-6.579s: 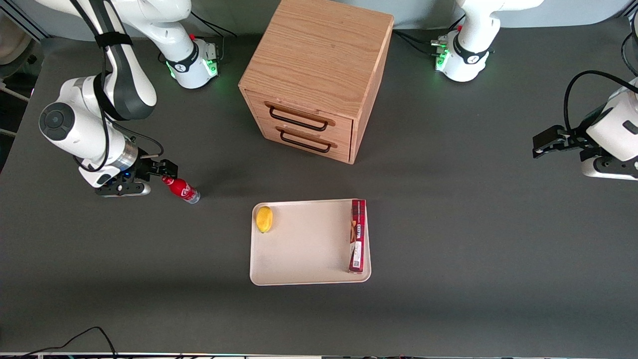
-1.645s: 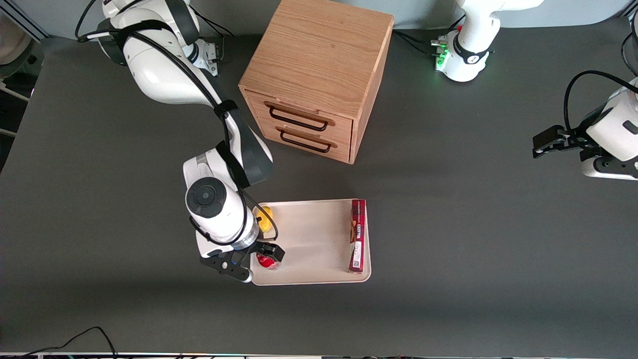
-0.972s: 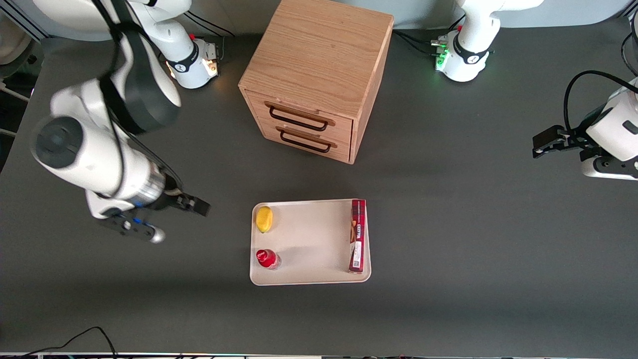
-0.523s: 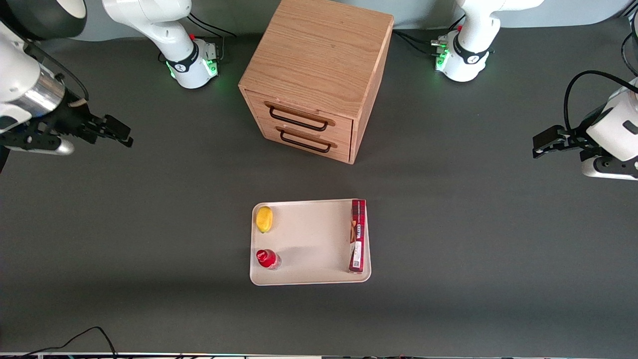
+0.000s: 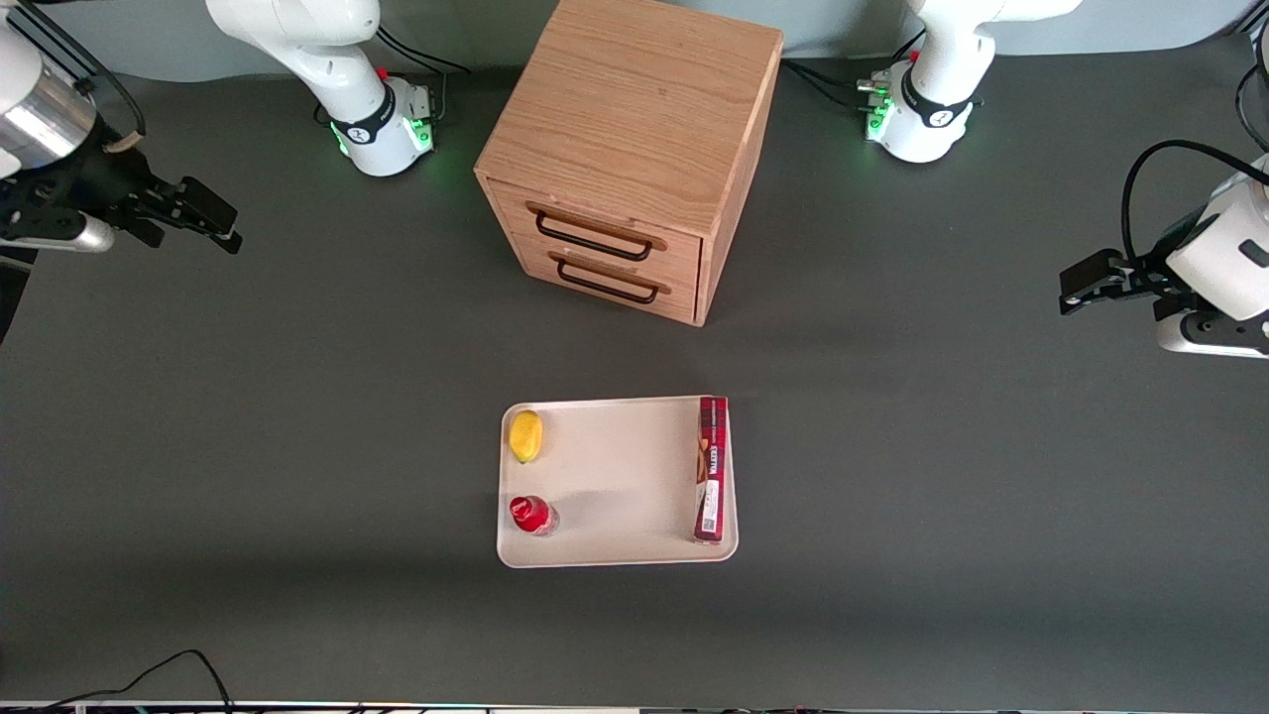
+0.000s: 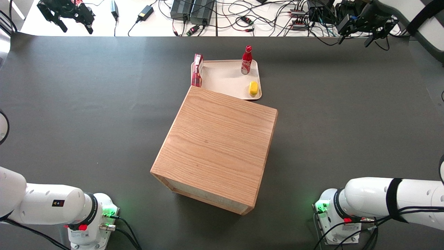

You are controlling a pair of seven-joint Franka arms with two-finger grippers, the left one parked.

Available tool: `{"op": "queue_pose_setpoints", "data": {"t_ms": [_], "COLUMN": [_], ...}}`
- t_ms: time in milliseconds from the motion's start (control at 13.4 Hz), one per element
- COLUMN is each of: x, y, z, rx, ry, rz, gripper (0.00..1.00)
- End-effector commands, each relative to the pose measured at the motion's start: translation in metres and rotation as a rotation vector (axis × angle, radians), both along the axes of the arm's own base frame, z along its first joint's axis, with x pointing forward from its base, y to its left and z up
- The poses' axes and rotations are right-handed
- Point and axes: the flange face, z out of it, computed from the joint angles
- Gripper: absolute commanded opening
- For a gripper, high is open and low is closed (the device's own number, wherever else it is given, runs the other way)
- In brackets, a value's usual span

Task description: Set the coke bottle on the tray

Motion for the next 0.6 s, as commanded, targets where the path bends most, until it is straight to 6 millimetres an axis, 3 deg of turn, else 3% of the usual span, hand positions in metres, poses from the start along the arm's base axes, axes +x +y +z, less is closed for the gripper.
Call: {"op": "queue_pose_setpoints", "data": {"t_ms": [0,523], "x": [0.003,0.014], "y": [-0.003,-0.005], "z": [0.007,0.006], "rx": [0.035,0.037], "ry": [0.010,0.015], "rz": [0.025,0.023], "gripper": [1.00,1.00]}}
